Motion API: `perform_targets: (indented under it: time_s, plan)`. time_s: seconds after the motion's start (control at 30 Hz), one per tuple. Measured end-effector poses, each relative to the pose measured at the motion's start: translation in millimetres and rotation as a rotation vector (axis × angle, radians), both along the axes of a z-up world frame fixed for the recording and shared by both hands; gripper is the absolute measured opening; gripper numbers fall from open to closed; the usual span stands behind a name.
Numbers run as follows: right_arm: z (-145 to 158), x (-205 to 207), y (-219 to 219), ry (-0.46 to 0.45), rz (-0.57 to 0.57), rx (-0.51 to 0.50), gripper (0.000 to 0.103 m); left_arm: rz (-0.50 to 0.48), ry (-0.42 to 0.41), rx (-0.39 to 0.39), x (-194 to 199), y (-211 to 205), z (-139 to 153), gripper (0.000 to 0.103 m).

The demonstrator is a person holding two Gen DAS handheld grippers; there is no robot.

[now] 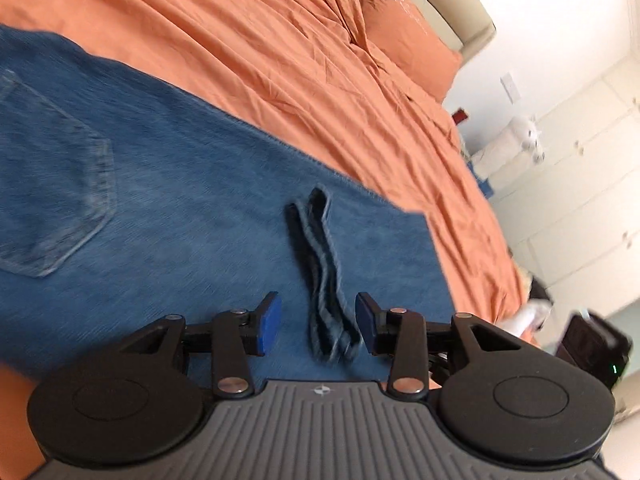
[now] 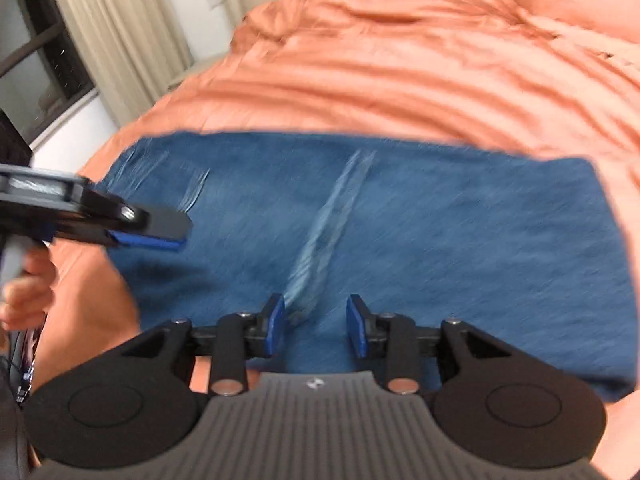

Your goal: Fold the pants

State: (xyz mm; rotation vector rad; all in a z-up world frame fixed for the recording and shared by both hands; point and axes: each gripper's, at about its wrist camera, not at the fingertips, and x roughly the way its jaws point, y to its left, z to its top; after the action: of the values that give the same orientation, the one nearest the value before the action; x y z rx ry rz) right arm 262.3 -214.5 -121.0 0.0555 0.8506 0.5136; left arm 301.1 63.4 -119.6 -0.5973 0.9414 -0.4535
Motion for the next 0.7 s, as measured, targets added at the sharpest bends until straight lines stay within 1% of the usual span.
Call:
perform_targets:
  time_s: [0.07, 0.13, 0.2, 0.33, 0.4, 0.5, 0.53, 0.57, 0.63, 0.67, 0.7]
  plan:
    - [6, 9, -16, -0.037, -0.045, -0.024, 0.036, 0.028, 0.023, -0.060, 21, -4, -11, 0.046]
    - [7, 16, -32, -0.081, -0.085, -0.046, 0.037, 0.052, 0.049, -0.117, 43, -8, -23, 0.047]
    - [4, 24, -48, -0.092, -0.140, -0.043, 0.037, 0.070, 0.070, -0.151, 64, -13, -34, 0.047]
    - [1, 34, -77, -0.067, -0.247, 0.022, 0.037, 0.078, 0.113, -0.153, 94, -21, -54, 0.047]
    - [0, 34, -86, -0.051, -0.267, 0.043, 0.037, 0.080, 0.126, -0.159, 100, -22, -63, 0.046]
    - [1, 34, -94, -0.048, -0.283, 0.034, 0.037, 0.082, 0.119, -0.163, 103, -24, -67, 0.042]
    - [1, 34, -96, -0.050, -0.292, 0.025, 0.037, 0.086, 0.102, -0.146, 102, -25, -65, 0.036]
    - [0, 34, -98, -0.050, -0.300, 0.015, 0.037, 0.092, 0.074, -0.115, 100, -28, -60, 0.032]
    - [-3, 36, -104, -0.046, -0.327, -0.001, 0.037, 0.086, 0.009, -0.046, 92, -33, -47, 0.014]
    - [-5, 37, -108, -0.041, -0.344, -0.006, 0.037, 0.072, -0.021, -0.011, 89, -37, -39, 0.012]
    - [-6, 37, -112, -0.034, -0.360, -0.005, 0.037, 0.054, -0.056, 0.023, 86, -42, -30, 0.006]
